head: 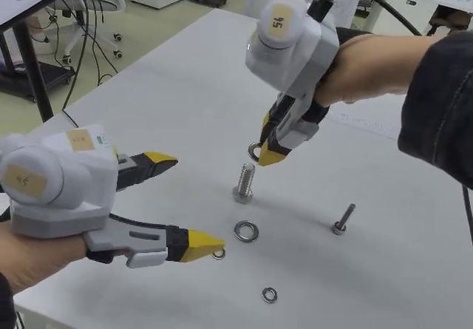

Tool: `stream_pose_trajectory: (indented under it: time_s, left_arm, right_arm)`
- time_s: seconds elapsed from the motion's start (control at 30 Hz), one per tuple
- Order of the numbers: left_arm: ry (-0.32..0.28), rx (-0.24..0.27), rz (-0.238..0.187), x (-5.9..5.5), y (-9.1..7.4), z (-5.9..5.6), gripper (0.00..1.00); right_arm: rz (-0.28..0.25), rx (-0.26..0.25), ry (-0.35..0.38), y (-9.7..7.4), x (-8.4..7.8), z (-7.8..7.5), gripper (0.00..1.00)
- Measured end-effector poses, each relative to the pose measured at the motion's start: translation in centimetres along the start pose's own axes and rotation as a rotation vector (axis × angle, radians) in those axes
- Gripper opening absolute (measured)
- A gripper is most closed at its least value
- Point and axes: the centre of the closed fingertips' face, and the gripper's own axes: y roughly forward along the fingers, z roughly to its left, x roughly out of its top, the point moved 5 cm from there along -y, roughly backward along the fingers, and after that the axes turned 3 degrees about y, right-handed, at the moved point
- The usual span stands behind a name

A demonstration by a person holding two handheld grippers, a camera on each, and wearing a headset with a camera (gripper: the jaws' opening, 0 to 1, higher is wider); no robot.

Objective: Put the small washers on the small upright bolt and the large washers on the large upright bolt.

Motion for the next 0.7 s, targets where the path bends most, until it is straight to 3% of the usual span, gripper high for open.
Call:
stream_pose_trajectory:
  time_s: [0.7]
  left_arm:
    - [-0.010,0.001,0.016,-0.5,0.0,0.2,0.79]
  right_arm:
    - [0.036,0.054,0.007,2.9,-0.3,-1.0,0.23]
